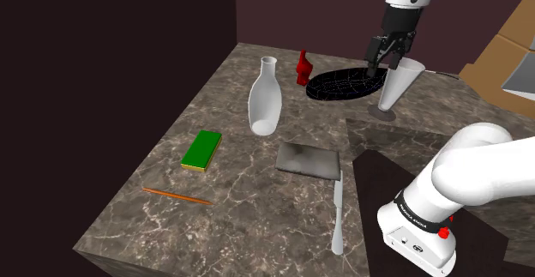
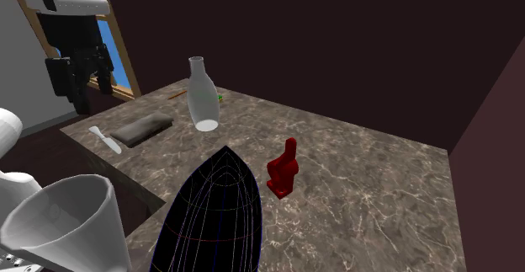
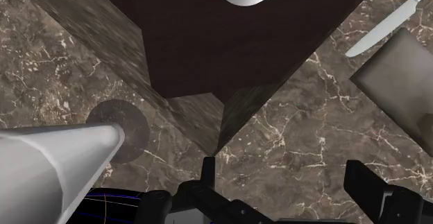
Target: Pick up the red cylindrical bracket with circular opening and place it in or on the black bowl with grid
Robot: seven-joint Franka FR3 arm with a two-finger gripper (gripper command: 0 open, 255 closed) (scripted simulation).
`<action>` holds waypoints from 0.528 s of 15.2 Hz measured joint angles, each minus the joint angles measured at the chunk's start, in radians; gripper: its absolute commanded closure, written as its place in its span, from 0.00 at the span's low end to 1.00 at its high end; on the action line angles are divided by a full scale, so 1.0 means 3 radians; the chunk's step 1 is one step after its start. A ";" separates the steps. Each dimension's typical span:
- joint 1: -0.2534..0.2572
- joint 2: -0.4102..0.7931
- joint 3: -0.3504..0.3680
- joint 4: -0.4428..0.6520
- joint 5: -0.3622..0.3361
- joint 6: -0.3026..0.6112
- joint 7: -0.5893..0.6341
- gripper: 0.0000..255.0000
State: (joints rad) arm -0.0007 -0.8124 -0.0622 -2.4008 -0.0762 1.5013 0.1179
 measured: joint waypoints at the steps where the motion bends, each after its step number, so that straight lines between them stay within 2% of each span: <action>1: 0.0000 0.0000 0.0000 0.0000 0.0000 0.0000 0.0000 0.00; 8: -0.0026 0.0711 -0.0130 0.0231 -0.0087 0.0496 -0.0084 0.00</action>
State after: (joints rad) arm -0.0086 -0.5990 -0.1013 -2.3315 -0.1022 1.6502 0.0926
